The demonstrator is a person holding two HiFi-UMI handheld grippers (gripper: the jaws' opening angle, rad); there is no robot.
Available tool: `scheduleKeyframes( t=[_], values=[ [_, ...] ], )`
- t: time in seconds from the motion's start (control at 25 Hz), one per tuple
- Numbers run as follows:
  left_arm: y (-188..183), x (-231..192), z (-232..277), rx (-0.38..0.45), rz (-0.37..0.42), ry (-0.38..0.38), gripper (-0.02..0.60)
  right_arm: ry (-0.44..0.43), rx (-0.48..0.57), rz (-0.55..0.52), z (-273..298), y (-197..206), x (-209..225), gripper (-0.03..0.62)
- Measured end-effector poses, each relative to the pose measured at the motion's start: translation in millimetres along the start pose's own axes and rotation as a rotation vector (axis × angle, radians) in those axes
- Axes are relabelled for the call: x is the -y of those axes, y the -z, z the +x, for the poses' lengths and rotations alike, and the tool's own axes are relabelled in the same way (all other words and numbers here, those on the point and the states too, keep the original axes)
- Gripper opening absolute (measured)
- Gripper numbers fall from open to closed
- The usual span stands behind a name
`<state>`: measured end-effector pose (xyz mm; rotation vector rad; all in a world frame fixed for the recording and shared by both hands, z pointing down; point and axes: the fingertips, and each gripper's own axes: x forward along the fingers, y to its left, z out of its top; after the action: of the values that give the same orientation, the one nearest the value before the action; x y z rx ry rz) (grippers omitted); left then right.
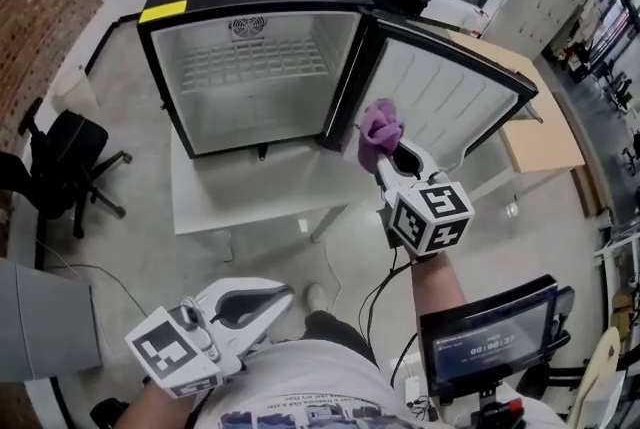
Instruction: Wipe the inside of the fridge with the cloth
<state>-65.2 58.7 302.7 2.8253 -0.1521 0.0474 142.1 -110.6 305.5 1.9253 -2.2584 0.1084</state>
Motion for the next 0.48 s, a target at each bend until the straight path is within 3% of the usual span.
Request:
scheduleKeyframes(
  t=[0.28,0.48],
  values=[
    [-27,12,59,-0.023,0.042,0.036,0.008,0.008,0.092,-0.056,7,-59,56,0.074],
    [-27,-1,77,-0.058,0.089,-0.001,0.008,-0.012,0.122,-0.057,37,-74,79,0.074]
  ],
)
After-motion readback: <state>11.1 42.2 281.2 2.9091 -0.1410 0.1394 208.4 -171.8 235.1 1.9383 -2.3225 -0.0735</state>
